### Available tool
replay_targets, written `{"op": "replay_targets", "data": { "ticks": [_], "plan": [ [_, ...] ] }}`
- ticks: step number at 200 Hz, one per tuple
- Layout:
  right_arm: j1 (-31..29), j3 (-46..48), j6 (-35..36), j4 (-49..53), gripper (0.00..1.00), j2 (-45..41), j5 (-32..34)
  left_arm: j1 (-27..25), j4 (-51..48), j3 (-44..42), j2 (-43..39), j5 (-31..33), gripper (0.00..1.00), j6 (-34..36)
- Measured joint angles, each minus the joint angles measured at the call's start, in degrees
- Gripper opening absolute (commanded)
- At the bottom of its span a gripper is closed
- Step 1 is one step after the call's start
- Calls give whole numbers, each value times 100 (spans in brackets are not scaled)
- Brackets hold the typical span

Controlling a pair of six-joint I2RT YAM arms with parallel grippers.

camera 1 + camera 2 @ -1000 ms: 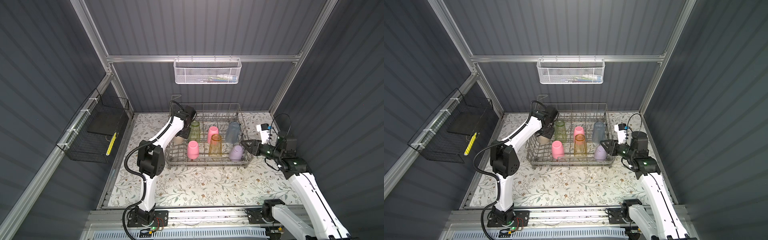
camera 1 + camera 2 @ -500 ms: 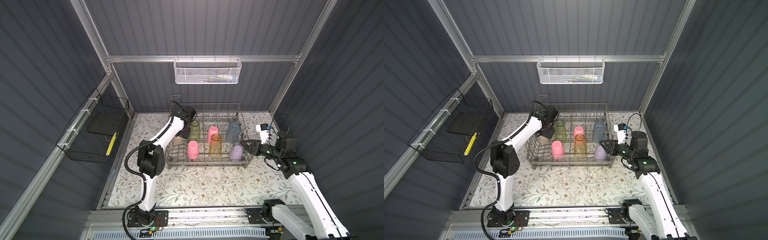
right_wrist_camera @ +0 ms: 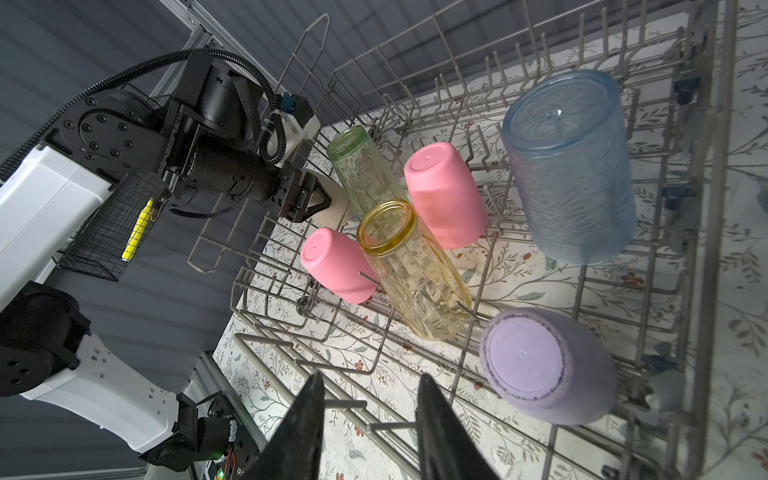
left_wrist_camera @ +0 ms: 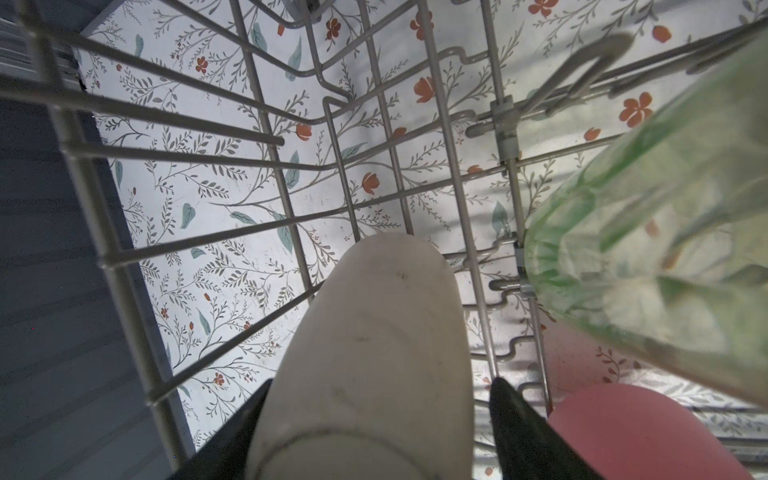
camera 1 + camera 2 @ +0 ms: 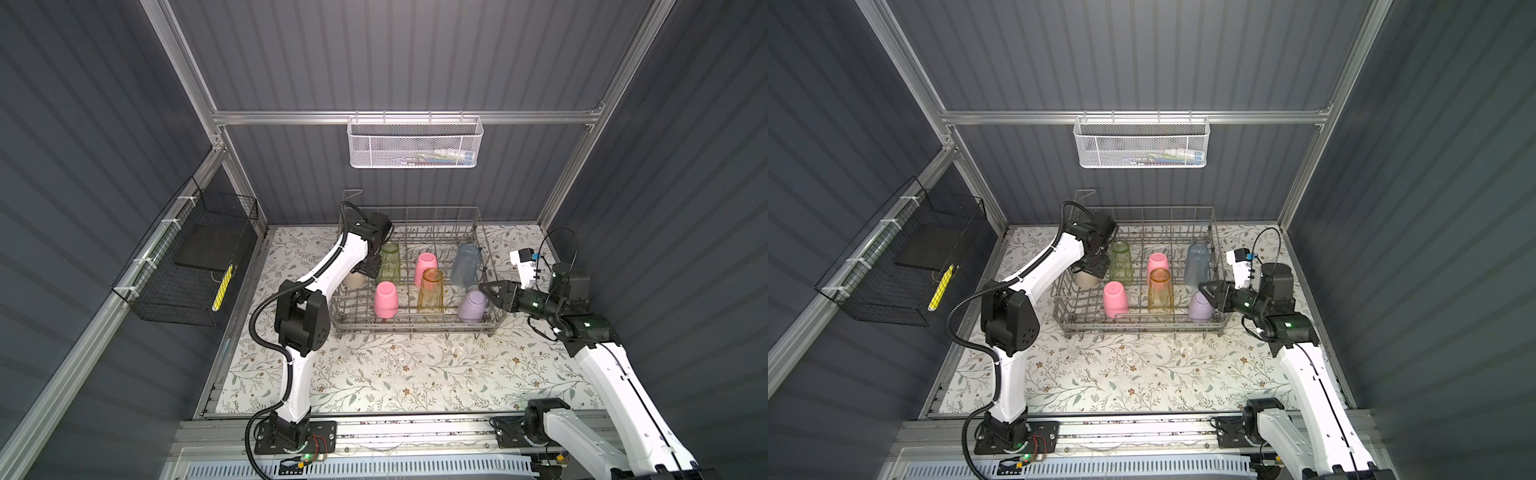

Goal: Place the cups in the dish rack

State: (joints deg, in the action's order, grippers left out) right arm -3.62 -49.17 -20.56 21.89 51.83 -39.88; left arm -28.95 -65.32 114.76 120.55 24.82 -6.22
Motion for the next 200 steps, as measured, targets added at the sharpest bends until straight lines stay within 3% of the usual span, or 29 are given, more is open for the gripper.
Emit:
{"op": "replay_targets", "data": {
  "ticks": [200],
  "plan": [
    [0, 0, 0, -87, 39, 118, -87, -66, 496, -190, -39, 525, 93, 4]
  ]
}}
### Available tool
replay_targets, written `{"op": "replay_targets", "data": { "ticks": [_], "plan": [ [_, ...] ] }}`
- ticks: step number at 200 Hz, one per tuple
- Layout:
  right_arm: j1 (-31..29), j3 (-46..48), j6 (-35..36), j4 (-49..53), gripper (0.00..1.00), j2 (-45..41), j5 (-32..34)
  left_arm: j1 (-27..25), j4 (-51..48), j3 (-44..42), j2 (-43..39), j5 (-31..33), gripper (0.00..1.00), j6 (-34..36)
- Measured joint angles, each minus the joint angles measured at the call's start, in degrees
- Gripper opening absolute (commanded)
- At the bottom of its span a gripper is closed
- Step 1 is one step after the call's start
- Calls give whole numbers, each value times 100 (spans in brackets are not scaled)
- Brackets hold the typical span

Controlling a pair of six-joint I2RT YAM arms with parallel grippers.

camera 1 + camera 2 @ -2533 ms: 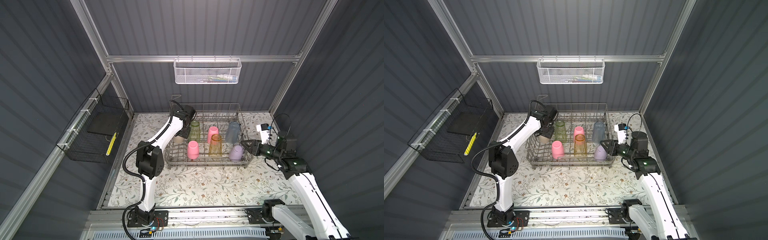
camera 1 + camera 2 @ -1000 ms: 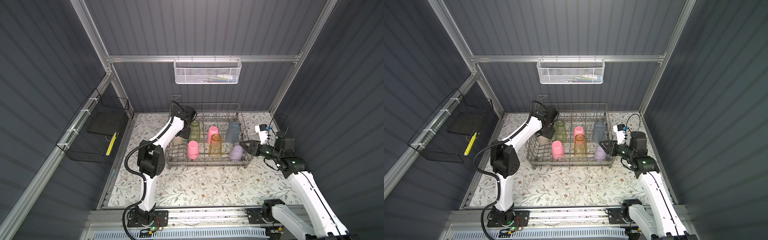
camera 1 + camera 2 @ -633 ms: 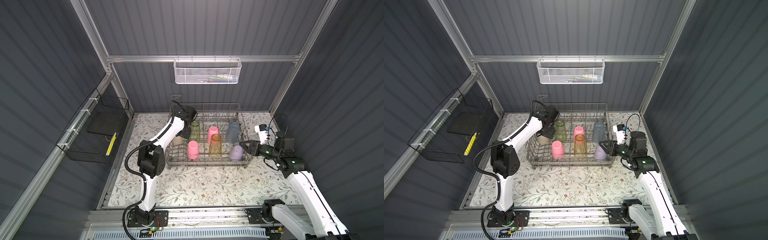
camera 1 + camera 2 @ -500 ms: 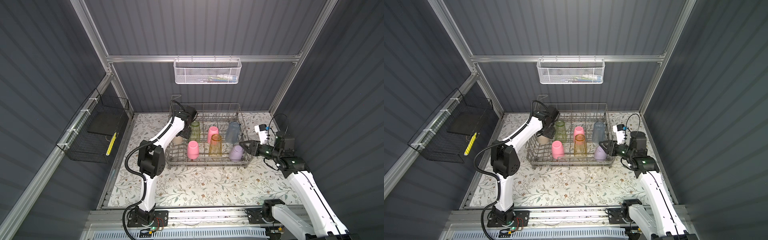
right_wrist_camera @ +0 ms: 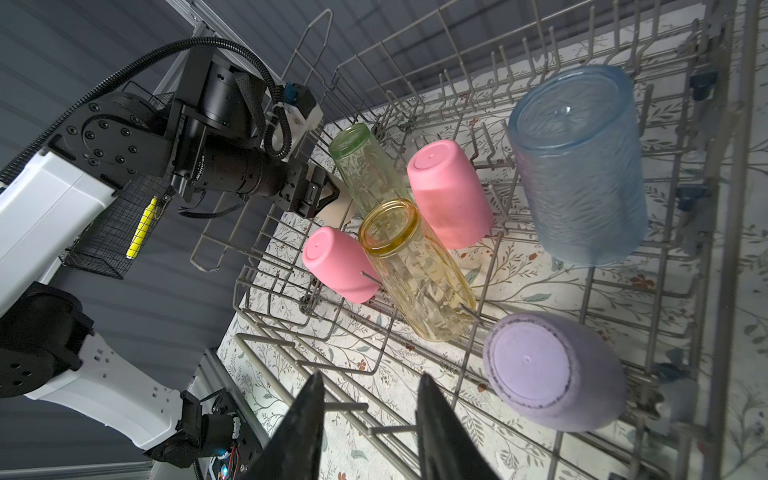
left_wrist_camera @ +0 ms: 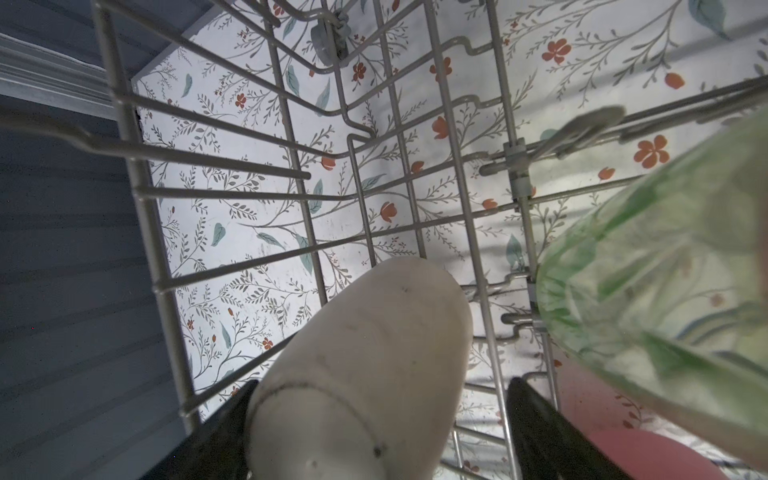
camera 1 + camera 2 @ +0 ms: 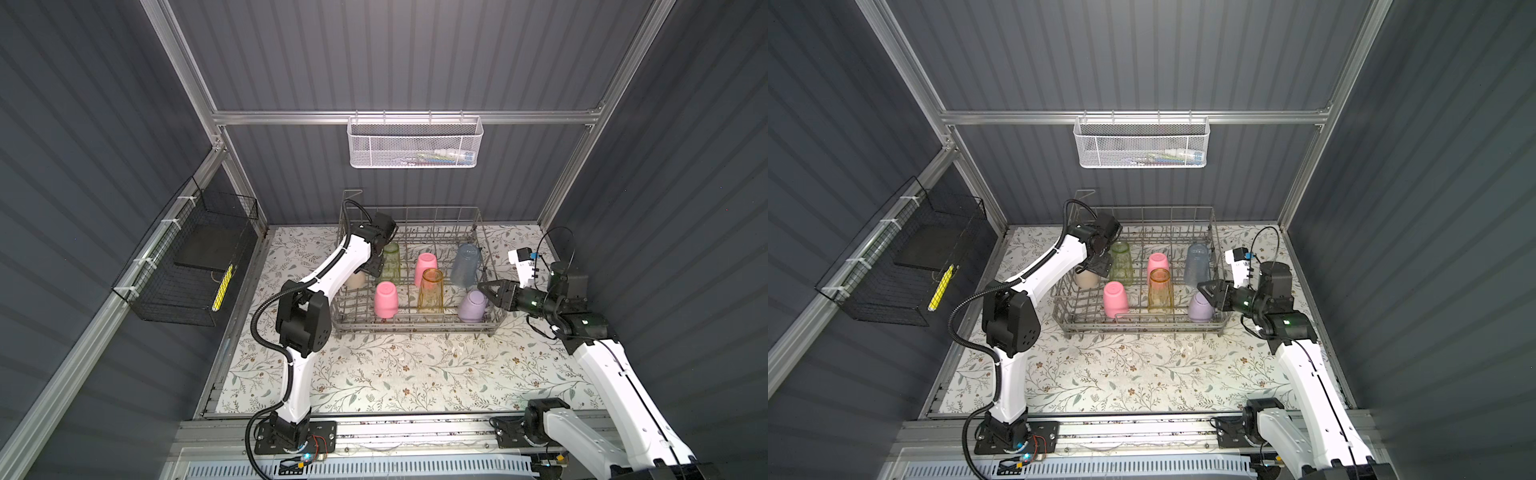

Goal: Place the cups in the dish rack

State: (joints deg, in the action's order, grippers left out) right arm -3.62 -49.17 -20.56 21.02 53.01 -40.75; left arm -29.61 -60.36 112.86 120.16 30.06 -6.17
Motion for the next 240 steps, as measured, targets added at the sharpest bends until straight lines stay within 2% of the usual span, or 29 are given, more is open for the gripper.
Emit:
{"op": "replay_targets", "data": {
  "ticks": [110, 155, 195, 215, 240],
  "plan": [
    [0, 44, -4, -39, 39, 50, -2, -66, 726, -170, -293, 260, 99, 160],
    [0, 66, -7, -42, 39, 50, -2, -269, 1075, -208, -573, 323, 99, 326],
    [0, 63, -20, -46, 39, -46, 9, -680, 1853, -634, -1709, -72, 99, 455],
    [0, 52, -15, -44, 40, -155, 85, -776, 2374, -1178, -2618, -271, 100, 455],
    [0, -85, 24, -35, 43, -304, 374, -728, 3056, -2070, -3860, -59, 100, 627]
  ]
}}
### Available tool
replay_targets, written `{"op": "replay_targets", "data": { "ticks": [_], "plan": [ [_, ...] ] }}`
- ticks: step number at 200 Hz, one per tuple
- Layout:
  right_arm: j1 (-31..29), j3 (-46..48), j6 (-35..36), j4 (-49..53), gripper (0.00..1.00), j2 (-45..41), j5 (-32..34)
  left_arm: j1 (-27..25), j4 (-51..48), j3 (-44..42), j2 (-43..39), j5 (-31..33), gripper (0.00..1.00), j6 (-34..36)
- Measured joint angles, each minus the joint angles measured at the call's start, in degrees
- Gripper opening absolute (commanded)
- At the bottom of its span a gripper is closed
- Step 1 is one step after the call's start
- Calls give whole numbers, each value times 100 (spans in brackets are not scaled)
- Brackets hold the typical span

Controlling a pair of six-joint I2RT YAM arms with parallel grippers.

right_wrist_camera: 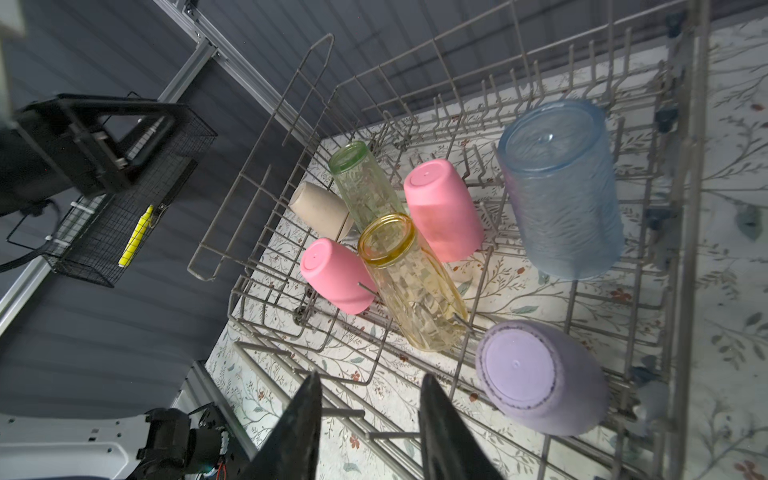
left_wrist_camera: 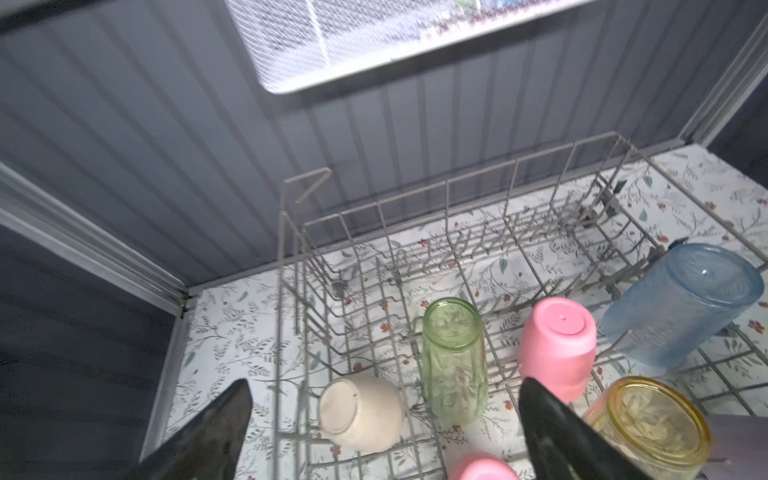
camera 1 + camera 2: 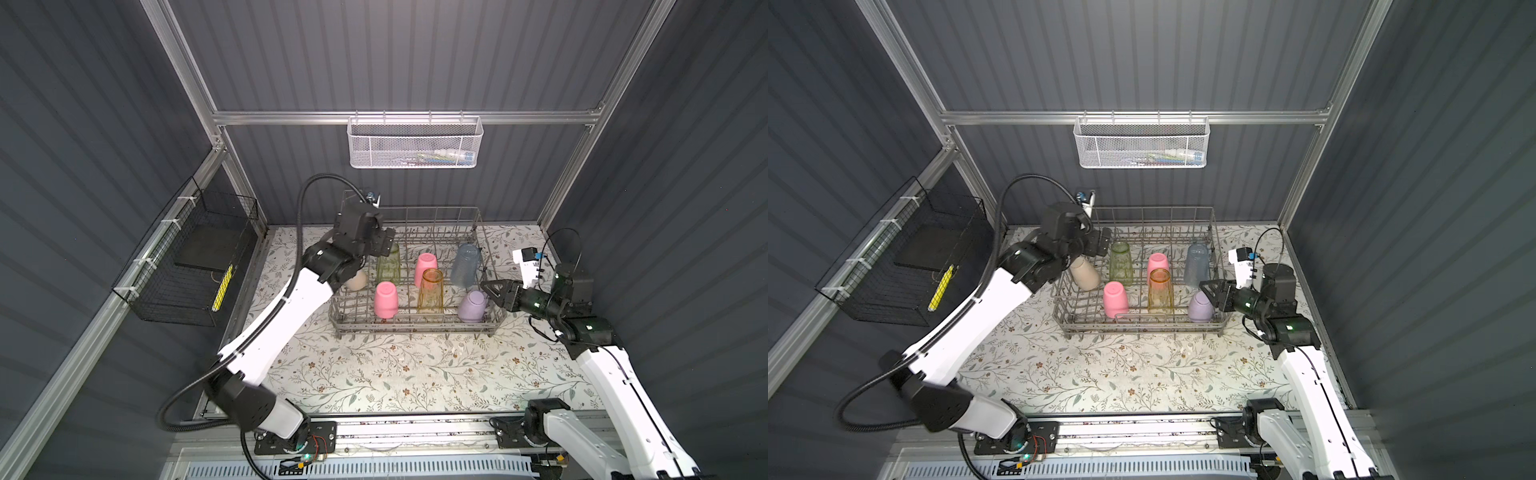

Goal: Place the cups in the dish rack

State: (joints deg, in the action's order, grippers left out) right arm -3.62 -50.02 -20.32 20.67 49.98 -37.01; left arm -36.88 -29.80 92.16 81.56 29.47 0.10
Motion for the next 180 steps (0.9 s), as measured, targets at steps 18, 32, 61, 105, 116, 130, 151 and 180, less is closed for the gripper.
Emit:
{"op": "replay_targets", "data": {
  "ticks": [18, 32, 61, 105, 116, 130, 151, 180],
  "plan": [
    [0, -160, 96, 11, 47, -153, 398, 46, 448, -605, -737, 542, 100, 247],
    [0, -251, 186, -7, 51, -278, 874, 181, 780, -1073, -1156, 837, 100, 341],
    [0, -195, 210, -332, 59, -380, 2194, 944, 1342, -2111, -1703, 1075, 100, 221],
    [22, 356, 232, -1016, 68, -236, 3665, 1397, 2741, -4264, -2227, 1403, 100, 160],
    [22, 426, 264, -1091, 69, -184, 3864, 1515, 2992, -4625, -2299, 1399, 100, 136],
    [24, 535, 280, -1193, 70, -173, 4057, 1753, 3283, -4955, -2393, 1386, 100, 90],
    [26, 717, 284, -1325, 71, -232, 4245, 2063, 3670, -5270, -2575, 1384, 100, 28],
    [55, 935, 284, -1394, 72, -323, 4369, 2424, 4282, -5608, -2647, 1307, 100, -136]
  ]
}}
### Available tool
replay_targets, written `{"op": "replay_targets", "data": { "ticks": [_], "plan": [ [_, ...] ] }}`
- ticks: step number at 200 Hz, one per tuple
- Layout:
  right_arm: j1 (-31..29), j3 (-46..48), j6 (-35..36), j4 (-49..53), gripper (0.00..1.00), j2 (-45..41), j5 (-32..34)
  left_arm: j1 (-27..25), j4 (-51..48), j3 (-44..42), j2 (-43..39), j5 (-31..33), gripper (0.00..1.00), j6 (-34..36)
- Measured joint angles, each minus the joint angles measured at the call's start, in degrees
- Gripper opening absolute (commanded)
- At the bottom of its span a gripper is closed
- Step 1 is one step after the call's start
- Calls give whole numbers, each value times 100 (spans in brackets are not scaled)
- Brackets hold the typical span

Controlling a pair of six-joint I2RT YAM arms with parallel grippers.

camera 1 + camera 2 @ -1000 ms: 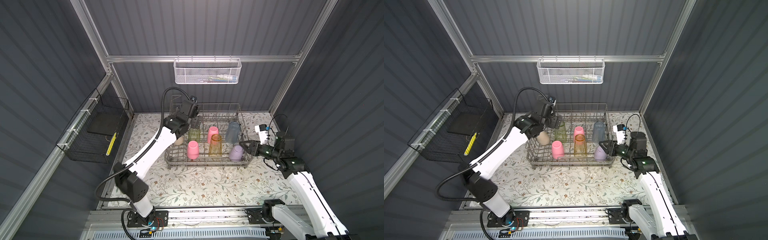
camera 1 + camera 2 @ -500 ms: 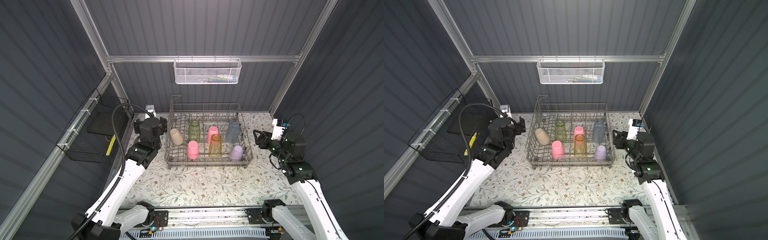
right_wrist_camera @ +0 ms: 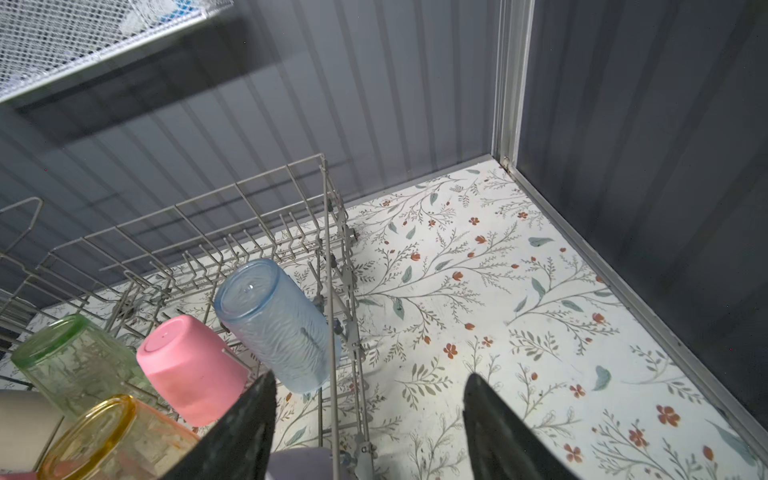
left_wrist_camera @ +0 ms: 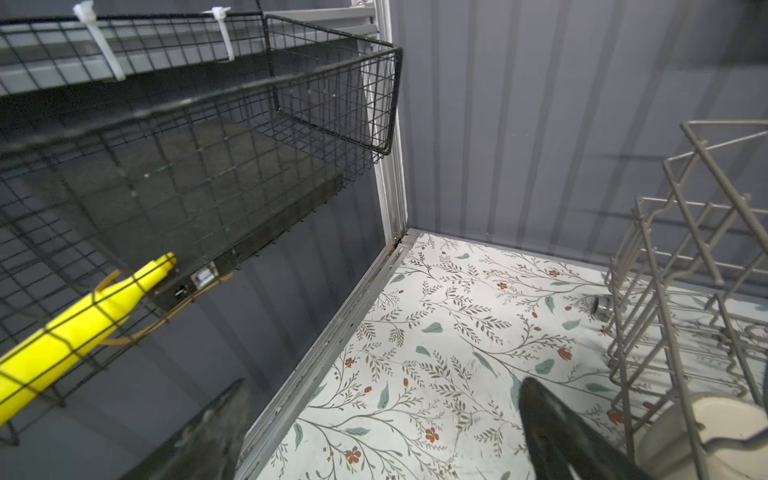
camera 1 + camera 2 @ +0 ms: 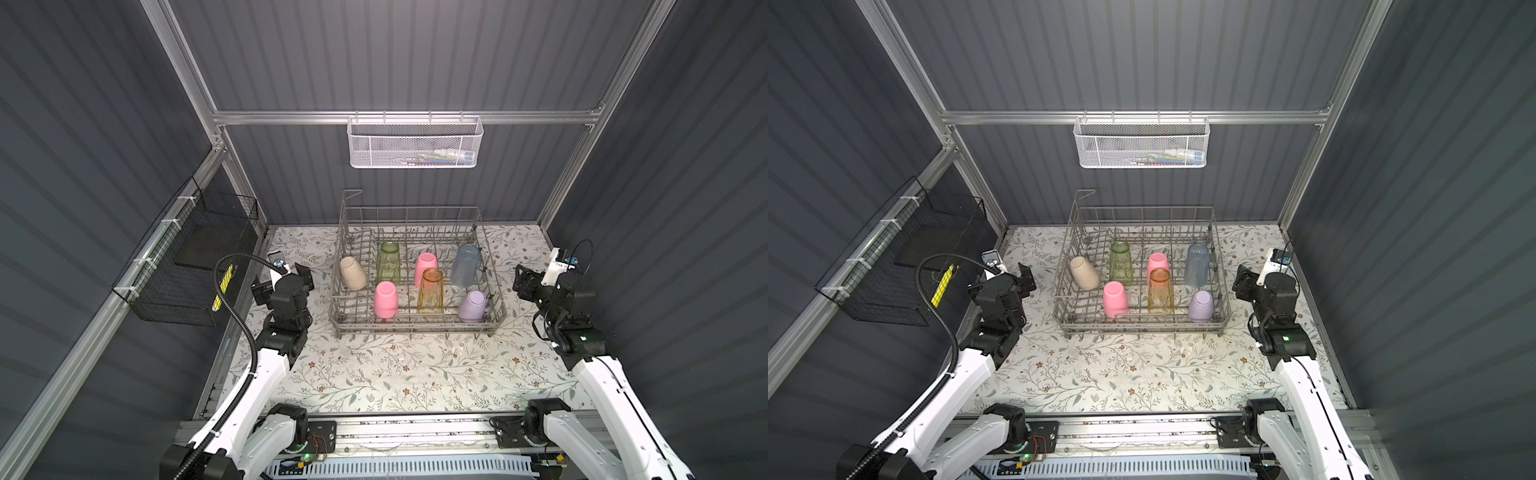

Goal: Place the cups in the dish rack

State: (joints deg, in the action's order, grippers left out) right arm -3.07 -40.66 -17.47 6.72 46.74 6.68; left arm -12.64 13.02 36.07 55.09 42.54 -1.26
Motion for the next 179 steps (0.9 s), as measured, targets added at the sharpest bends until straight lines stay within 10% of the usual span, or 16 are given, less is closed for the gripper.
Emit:
{"op": "replay_targets", "data": {
  "ticks": [179],
  "plan": [
    [184, 1493, 387, -1519, 83, 107, 922, 573, 3515, -1338, 3589, -1845, 100, -103]
  ]
}}
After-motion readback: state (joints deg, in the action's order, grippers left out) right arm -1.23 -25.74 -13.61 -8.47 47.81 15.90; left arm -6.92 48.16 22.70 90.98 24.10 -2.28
